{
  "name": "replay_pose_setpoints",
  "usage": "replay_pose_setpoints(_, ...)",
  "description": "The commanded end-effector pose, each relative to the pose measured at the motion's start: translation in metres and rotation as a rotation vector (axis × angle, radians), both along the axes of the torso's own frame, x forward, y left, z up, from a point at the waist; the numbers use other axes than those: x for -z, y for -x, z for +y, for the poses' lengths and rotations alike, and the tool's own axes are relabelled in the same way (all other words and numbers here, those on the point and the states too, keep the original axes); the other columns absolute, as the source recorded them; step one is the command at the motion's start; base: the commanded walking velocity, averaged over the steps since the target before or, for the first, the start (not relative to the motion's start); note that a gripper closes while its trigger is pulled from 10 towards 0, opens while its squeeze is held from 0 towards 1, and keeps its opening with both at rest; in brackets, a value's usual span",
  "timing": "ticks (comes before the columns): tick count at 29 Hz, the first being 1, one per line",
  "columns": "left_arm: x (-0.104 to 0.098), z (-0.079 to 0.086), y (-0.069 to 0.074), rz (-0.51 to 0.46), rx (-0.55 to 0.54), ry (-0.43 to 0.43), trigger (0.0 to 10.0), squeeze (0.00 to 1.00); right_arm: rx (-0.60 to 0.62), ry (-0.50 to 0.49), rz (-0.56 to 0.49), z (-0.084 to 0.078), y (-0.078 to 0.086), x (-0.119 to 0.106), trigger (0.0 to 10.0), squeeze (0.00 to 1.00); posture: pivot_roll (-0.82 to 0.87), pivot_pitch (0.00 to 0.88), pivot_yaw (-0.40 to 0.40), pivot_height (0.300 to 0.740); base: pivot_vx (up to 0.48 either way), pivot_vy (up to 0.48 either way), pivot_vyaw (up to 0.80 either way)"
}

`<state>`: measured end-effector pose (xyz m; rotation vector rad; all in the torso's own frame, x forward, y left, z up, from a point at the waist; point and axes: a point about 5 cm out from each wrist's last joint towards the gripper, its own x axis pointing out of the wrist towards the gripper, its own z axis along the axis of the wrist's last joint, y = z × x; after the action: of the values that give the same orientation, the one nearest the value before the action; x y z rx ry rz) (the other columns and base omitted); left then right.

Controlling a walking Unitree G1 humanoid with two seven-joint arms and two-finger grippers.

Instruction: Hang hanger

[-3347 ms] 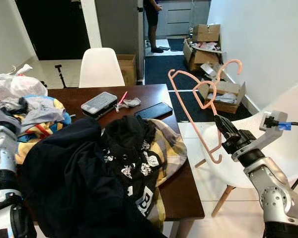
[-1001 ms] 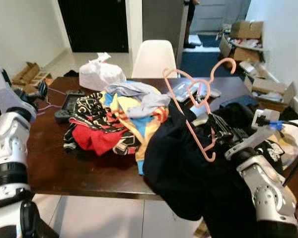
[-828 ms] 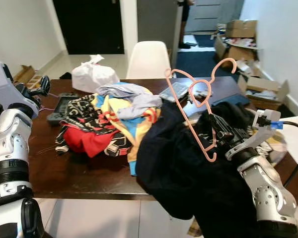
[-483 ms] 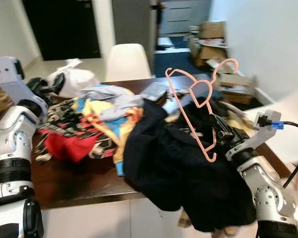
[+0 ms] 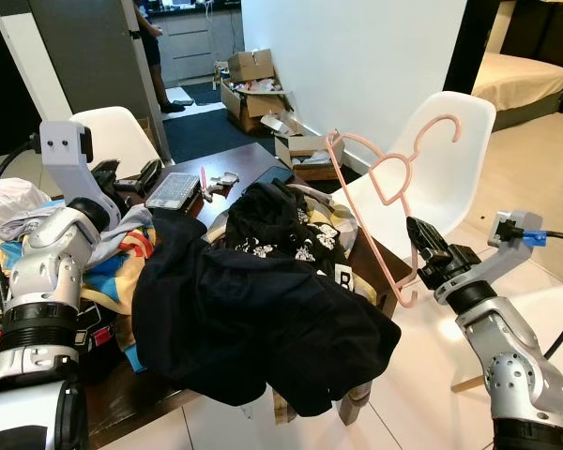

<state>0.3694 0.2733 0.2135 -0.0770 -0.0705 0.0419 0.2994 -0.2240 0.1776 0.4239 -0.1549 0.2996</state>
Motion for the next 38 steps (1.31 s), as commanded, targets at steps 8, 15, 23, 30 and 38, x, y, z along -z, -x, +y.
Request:
replay_pose_setpoints(8,0.000,0.038,0.004,0.149,-0.255,-0.520,10.0,0.00,-0.008,0.026,-0.009,0.004,0.001,-0.003,10.0,0.00,-0.11,0.000,0.042,0.710,0.000,0.000,0.00)
replay_pose_setpoints(15,-0.003,0.048,0.006,0.157,-0.270,-0.613,10.0,0.00,0.009,0.041,-0.004,-0.001,0.005,-0.004,10.0,0.00,-0.14,0.000,0.040,0.710,0.000,0.000,0.00)
replay_pose_setpoints(23,-0.005,0.042,0.001,0.120,-0.229,-0.571,10.0,0.00,0.016,0.052,0.000,-0.004,0.008,-0.004,10.0,0.00,-0.15,0.000,0.037,0.710,0.000,0.000,0.00)
replay_pose_setpoints(30,0.005,0.026,-0.004,0.171,-0.020,-0.798,10.0,0.00,0.020,0.068,0.009,-0.007,0.011,-0.005,10.0,0.00,-0.16,0.004,0.028,0.710,0.000,0.000,0.00)
replay_pose_setpoints(38,0.008,0.018,-0.004,0.171,0.081,-0.845,10.0,0.00,0.018,0.076,0.011,-0.008,0.012,-0.006,10.0,0.00,-0.16,0.008,0.022,0.710,0.000,0.000,0.00)
